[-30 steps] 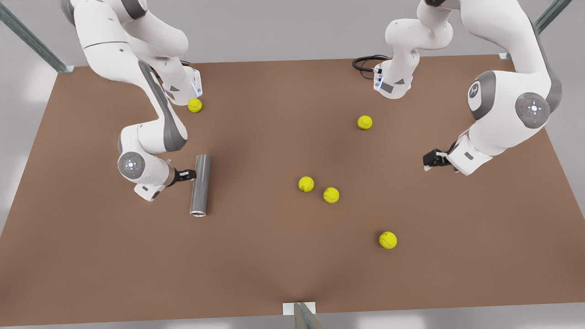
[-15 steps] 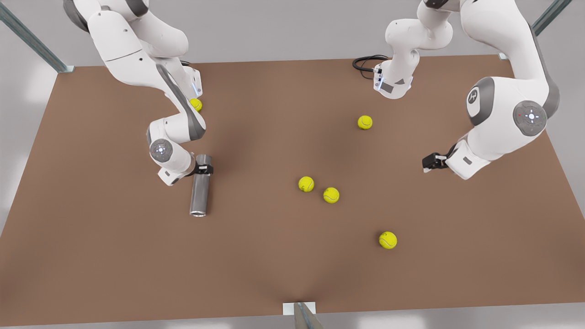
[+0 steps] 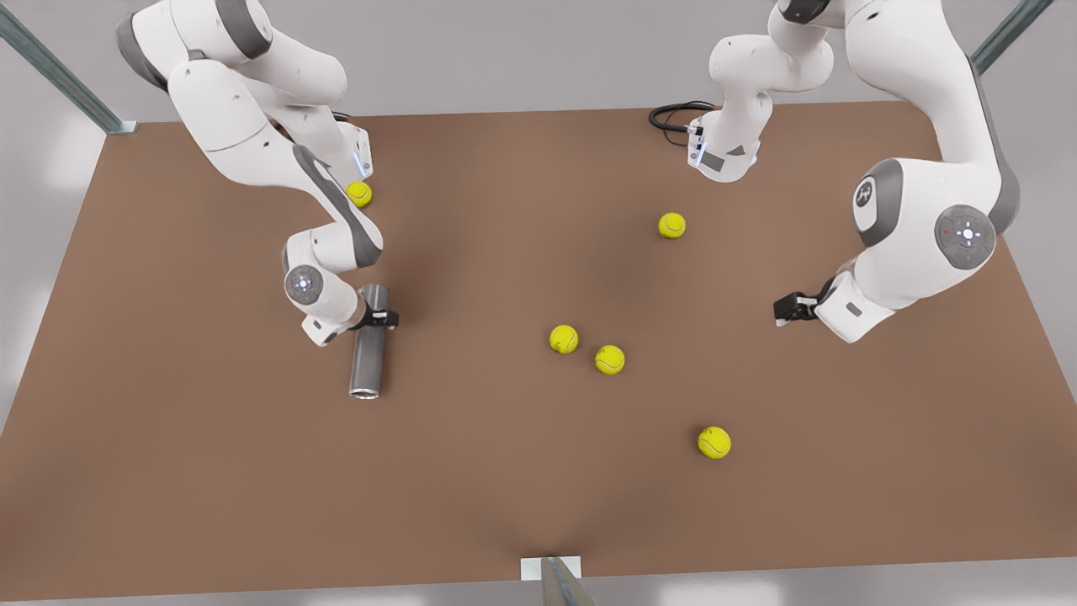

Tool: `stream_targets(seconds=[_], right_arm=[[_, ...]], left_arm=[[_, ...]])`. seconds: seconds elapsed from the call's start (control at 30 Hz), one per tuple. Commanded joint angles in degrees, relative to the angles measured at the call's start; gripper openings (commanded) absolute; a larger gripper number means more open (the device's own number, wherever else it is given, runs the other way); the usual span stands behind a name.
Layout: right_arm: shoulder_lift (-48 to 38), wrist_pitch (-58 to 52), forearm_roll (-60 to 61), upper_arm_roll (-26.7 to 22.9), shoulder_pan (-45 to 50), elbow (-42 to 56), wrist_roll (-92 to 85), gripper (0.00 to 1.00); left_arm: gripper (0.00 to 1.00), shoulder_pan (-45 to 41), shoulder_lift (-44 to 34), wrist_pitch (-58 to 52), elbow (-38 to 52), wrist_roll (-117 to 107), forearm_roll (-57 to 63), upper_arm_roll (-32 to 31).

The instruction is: Put the tennis tube upright

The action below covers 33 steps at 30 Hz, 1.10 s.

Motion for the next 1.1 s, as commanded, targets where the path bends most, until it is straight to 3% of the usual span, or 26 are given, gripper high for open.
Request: stream_targets(seconds=[0.0, 0.2, 0.27, 0.53, 1.07], right_arm=[[0.1, 0.2, 0.1, 0.0, -0.1, -0.1, 0.0, 1.00], [0.6, 1.6, 0.0, -0.2, -0.1, -0.8, -0.1, 1.00], [0.5, 1.6, 0.0, -0.2, -0.1, -0.9, 0.0, 0.92], [0.6, 1.6, 0.0, -0.2, -0.1, -1.0, -0.6, 0.86], [0.8, 1.7, -0.3, -0.3, -0.1, -1.0, -0.9, 0.82]], left_arm=[[0.99, 0.0, 0.2, 0.1, 0.0, 0.0, 0.0, 0.0], [0.99, 0.2, 0.2, 0.5, -0.1, 0.1, 0.0, 0.0], [0.99, 0.3, 0.2, 0.5, -0.1, 0.1, 0.0, 0.0], [0.99, 0.3, 0.3, 0.6, -0.1, 0.1, 0.0, 0.0], [0.99, 0.3, 0.3, 0.6, -0.1, 0.1, 0.0, 0.0]])
